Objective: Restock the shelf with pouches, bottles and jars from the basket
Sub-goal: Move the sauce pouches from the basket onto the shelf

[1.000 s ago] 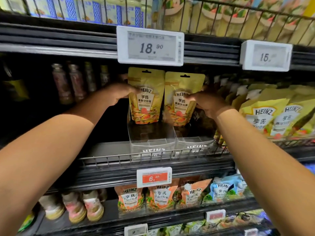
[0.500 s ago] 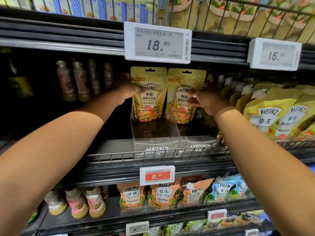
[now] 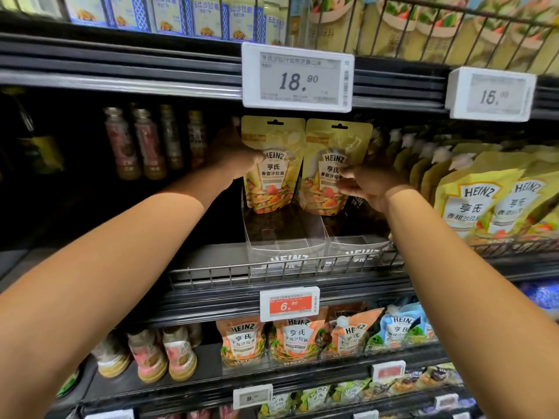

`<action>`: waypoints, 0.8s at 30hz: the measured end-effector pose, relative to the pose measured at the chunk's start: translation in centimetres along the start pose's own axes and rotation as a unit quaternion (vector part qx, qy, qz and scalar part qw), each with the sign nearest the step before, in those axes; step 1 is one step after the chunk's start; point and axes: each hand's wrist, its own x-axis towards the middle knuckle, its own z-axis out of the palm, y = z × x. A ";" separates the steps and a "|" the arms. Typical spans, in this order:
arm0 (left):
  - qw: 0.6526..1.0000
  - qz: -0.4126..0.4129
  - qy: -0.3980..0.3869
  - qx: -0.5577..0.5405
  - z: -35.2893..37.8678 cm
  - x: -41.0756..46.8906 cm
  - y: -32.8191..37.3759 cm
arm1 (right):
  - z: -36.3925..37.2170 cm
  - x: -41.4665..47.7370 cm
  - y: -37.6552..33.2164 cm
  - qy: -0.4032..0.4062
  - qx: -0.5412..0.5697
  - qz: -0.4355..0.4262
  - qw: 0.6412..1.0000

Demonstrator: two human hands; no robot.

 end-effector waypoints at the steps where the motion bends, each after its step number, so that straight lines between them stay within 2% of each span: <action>1: 1.000 0.008 0.002 -0.006 -0.1 -0.2 0.1 | -0.1 -0.2 0.2 0.006 -0.004 0.000 1.000; 4: 0.999 0.039 0.029 -0.022 -0.6 -1.3 0.3 | 0.1 -0.6 0.6 0.013 -0.022 0.003 1.000; 6: 0.996 0.059 0.043 -0.050 -1.2 -2.6 0.4 | 0.3 -1.1 0.9 0.038 -0.041 -0.025 0.998; 8: 0.996 0.073 0.010 -0.054 -1.5 -4.1 0.4 | 0.2 -2.4 1.4 0.089 -0.067 -0.091 0.990; 10: 0.996 0.076 -0.029 -0.034 -1.4 -5.7 0.5 | 0.0 -4.4 1.9 0.110 -0.066 -0.114 0.985; 13: 0.990 0.093 -0.086 -0.056 -0.8 -8.0 1.2 | -0.4 -7.6 2.1 0.108 -0.057 -0.129 0.984; 17: 0.983 0.129 -0.124 -0.032 0.0 -11.2 2.8 | -1.5 -12.4 2.1 0.082 -0.036 -0.227 0.970; 19: 0.980 0.135 -0.133 -0.062 1.0 -13.0 3.9 | -2.7 -14.2 2.7 0.075 -0.034 -0.251 0.965; 24: 0.958 0.152 -0.212 -0.118 5.2 -17.9 6.6 | -7.4 -17.9 4.7 0.067 0.010 -0.248 0.966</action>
